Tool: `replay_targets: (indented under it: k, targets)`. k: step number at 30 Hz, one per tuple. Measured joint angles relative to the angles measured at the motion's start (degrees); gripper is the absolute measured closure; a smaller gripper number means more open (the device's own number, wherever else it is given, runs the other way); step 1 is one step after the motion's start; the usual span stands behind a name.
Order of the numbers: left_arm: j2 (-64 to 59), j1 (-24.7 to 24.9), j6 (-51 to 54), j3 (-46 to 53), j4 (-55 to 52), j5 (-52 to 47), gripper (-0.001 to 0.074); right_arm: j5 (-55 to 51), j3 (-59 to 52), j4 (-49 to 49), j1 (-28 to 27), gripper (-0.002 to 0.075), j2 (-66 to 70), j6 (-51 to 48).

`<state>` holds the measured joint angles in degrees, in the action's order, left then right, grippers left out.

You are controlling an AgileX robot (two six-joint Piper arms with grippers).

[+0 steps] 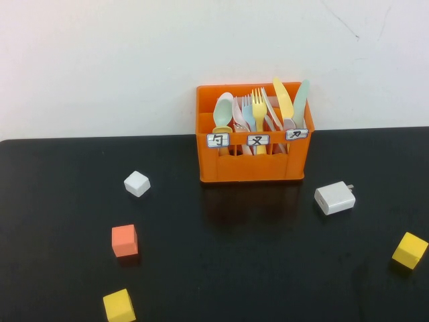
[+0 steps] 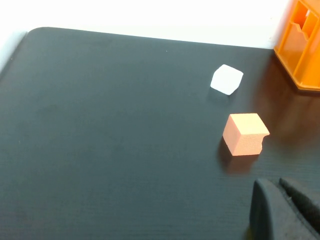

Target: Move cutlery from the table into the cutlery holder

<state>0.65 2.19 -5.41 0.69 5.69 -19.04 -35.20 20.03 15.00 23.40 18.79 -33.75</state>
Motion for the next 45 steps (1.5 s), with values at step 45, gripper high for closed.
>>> replay_targets:
  k: [45]
  targets:
    - [0.13,0.00,0.39,0.00,-0.20,0.00,0.0736,14.87,-20.92,-16.70,-26.50,0.0728,-19.44,29.29]
